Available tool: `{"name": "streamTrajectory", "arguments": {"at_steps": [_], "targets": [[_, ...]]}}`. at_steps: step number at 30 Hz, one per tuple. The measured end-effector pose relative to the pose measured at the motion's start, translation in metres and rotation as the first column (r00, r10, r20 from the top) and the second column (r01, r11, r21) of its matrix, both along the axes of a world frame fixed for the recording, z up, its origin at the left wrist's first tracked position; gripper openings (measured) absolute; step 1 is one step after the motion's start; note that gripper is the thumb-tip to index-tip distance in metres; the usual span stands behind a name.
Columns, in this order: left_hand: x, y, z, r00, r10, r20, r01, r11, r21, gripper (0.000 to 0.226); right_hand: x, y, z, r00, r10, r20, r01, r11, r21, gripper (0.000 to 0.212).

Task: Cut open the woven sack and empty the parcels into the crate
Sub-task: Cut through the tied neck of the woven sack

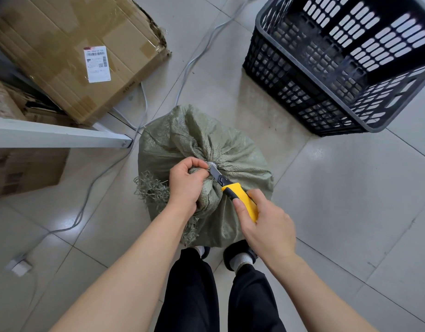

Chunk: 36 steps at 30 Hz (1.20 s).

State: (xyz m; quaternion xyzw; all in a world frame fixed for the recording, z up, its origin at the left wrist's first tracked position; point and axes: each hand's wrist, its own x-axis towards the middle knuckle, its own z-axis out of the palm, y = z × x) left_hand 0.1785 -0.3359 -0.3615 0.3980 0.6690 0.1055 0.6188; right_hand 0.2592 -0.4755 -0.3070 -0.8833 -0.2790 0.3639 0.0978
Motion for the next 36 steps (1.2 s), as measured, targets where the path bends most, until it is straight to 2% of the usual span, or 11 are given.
{"name": "streamTrajectory", "arguments": {"at_steps": [13, 15, 19, 23, 27, 31, 34, 36], "targets": [[0.006, -0.011, 0.007, 0.997, -0.062, -0.045, 0.065, 0.996, 0.063, 0.034, -0.003, 0.007, 0.004, 0.992, 0.042, 0.119, -0.031, 0.995, -0.094, 0.039], [0.008, -0.013, 0.009, 0.995, -0.085, -0.054, 0.090, 0.992, 0.088, 0.033, -0.001, 0.011, 0.003, 0.983, 0.052, 0.173, -0.037, 0.995, -0.090, 0.038], [0.013, -0.011, 0.011, 0.984, -0.163, -0.078, 0.173, 0.973, 0.152, 0.035, 0.008, 0.011, -0.004, 0.909, 0.153, 0.388, -0.172, 0.985, 0.013, 0.031], [0.019, -0.003, 0.016, 0.922, -0.387, -0.035, 0.388, 0.918, 0.078, 0.057, 0.017, 0.005, -0.006, 0.854, 0.168, 0.492, -0.216, 0.975, 0.042, 0.030], [0.027, 0.001, 0.016, 0.837, -0.524, -0.159, 0.526, 0.850, -0.033, 0.049, 0.015, -0.002, -0.009, 0.857, 0.083, 0.509, -0.138, 0.988, 0.072, 0.033], [0.029, 0.000, 0.025, 0.755, -0.631, -0.179, 0.615, 0.776, -0.140, 0.056, 0.014, -0.004, -0.012, 0.857, 0.043, 0.513, -0.092, 0.993, 0.071, 0.036], [0.032, -0.002, 0.025, 0.744, -0.641, -0.189, 0.621, 0.768, -0.157, 0.057, 0.012, -0.005, -0.014, 0.859, 0.023, 0.511, -0.071, 0.995, 0.075, 0.038], [0.034, -0.004, 0.024, 0.748, -0.633, -0.199, 0.623, 0.773, -0.116, 0.041, 0.010, -0.004, -0.015, 0.859, 0.000, 0.512, -0.049, 0.995, 0.082, 0.038]]}}
